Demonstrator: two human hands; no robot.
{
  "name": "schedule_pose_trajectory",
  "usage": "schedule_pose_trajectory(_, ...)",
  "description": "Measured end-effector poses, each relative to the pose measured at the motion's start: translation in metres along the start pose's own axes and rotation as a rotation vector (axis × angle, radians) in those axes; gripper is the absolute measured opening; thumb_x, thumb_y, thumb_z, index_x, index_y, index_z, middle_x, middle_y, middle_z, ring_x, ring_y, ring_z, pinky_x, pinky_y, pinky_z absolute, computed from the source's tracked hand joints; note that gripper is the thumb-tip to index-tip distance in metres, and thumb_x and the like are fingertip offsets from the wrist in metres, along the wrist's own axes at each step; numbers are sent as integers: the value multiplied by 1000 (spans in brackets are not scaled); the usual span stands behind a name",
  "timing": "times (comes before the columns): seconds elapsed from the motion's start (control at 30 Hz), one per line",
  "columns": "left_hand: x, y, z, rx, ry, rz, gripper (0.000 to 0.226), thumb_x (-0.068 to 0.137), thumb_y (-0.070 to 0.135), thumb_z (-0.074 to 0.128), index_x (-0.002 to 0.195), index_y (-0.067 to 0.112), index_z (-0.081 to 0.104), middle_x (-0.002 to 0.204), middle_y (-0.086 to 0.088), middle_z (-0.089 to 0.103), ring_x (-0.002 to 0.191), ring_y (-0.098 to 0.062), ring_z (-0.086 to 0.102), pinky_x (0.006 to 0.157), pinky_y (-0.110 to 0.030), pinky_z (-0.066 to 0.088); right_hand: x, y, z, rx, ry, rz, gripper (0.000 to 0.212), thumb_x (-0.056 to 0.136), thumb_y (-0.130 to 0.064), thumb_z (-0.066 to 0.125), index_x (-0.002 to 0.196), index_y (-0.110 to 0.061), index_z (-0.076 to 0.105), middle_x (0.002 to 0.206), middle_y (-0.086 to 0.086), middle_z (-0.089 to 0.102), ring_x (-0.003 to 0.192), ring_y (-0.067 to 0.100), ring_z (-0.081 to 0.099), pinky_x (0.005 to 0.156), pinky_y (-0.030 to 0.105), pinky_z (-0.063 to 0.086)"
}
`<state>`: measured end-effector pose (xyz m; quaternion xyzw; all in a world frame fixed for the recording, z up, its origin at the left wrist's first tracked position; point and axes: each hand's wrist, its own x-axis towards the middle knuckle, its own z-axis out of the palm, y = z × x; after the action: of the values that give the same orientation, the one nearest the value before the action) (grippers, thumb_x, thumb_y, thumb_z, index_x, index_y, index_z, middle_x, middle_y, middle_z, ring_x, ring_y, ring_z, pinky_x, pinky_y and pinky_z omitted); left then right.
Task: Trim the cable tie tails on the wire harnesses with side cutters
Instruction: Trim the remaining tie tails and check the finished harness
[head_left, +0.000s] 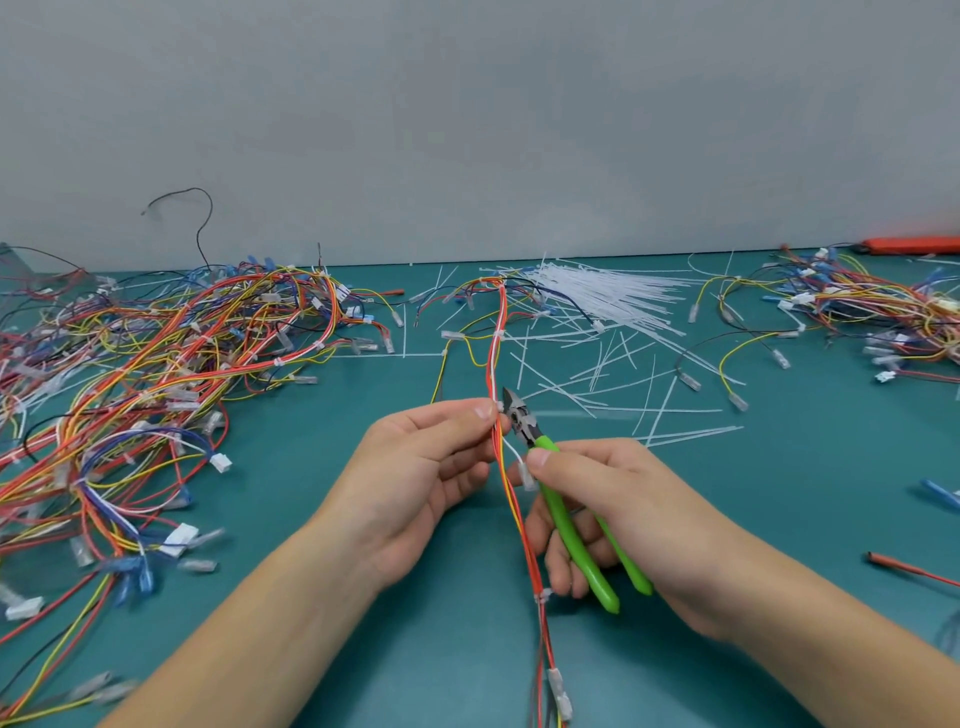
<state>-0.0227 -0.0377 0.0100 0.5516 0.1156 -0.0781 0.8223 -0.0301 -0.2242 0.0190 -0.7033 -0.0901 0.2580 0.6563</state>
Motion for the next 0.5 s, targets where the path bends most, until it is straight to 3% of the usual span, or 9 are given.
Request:
schedule_pose_trajectory(0.1,0,0,-1,-5,-10,0,25,77,20,75,97,6,78,84,-4,75,65,-8,65,59,-19,55,2,4,1,25,57,14,30,106,-33,52,95,-7,63,72,15,68,51,29,62,50,31,48)
schedule_pose_trajectory(0.2,0,2,-2,-13,-36,-25,21,77,20,75,94,8,79,87,-5,75,66,-9,65,59,-20,56,4,2,-1,105,106,39,28,105,-32,53,111,-8,66,77,15,71,55,29,64,49,31,52)
schedule_pose_trajectory(0.3,-1,2,-4,3,-68,-58,25,76,21,77,96,7,79,87,-5,75,65,-9,65,59,-20,56,4,1,-2,143,148,25,27,104,-31,55,112,-8,65,79,12,73,58,28,66,51,33,55)
schedule_pose_trajectory(0.4,-4,2,-3,108,-135,-76,35,73,23,85,104,8,79,89,-5,74,63,-9,63,57,-19,53,6,2,-3,184,211,-20,23,103,-29,58,111,-8,64,86,10,74,66,27,68,62,37,60)
schedule_pose_trajectory(0.5,-9,4,0,263,-181,-87,37,74,28,87,107,14,79,88,-3,75,52,-9,53,44,-16,38,6,0,-6,173,247,-69,27,92,-27,73,113,-14,63,100,13,77,78,27,72,75,43,60)
